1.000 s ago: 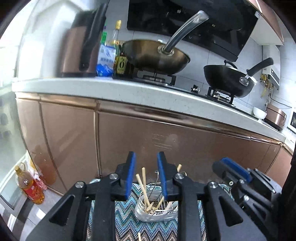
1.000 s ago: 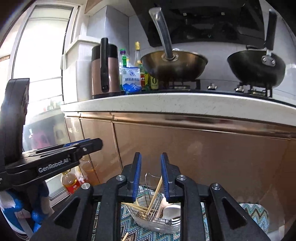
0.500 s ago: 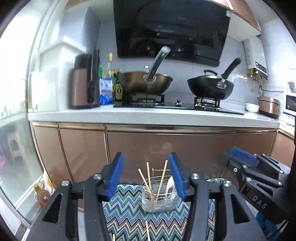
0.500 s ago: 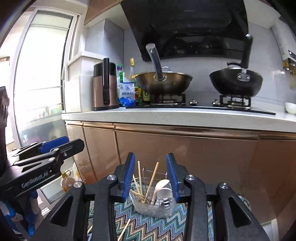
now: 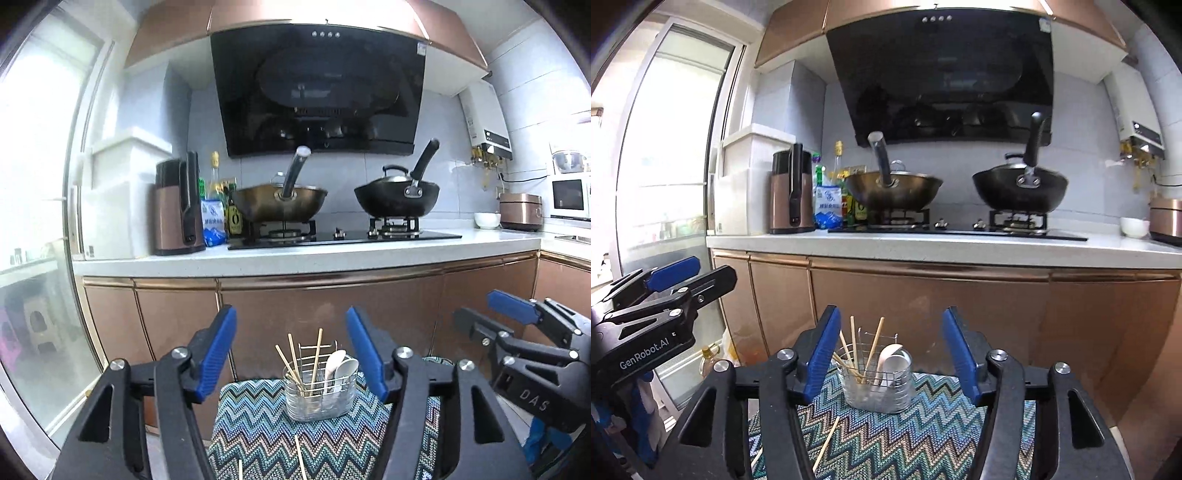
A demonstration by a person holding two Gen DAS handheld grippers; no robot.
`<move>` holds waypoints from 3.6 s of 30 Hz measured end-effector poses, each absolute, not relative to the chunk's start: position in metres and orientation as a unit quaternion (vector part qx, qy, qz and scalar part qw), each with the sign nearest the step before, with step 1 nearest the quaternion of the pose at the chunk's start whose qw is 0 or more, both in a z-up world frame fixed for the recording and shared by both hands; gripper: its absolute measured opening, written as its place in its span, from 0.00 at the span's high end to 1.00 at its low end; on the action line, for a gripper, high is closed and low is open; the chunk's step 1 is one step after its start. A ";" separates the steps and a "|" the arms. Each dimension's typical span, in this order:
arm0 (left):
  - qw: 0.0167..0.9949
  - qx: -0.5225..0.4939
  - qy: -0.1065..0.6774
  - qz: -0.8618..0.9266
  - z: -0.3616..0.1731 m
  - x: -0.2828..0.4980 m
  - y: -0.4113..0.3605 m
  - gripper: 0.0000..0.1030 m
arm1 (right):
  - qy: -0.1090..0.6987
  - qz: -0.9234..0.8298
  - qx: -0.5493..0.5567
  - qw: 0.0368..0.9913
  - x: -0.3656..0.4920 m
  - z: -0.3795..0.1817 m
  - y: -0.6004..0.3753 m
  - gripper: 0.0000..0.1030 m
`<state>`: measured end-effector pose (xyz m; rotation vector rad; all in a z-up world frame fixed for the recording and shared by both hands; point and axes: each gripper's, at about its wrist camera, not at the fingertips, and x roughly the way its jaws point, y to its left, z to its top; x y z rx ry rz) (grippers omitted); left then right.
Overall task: Organize utensils
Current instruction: 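Lift both open tools away from the glass cup, then lower both tools toward the remaining chopsticks on the cloth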
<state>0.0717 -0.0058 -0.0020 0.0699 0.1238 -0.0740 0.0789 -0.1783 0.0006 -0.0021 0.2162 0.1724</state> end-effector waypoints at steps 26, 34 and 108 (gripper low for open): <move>0.998 -0.021 0.035 0.057 -0.020 0.026 0.005 0.37 | 0.053 -0.073 -0.013 0.996 0.001 0.003 -0.198 0.21; 0.996 -0.024 0.040 0.072 -0.022 0.019 0.004 0.32 | 0.041 -0.088 -0.017 0.995 -0.011 0.001 -0.199 0.19; 0.764 -0.079 0.634 -0.087 -0.304 0.289 0.138 0.93 | 0.602 0.203 -0.014 0.772 0.304 -0.291 -0.028 0.85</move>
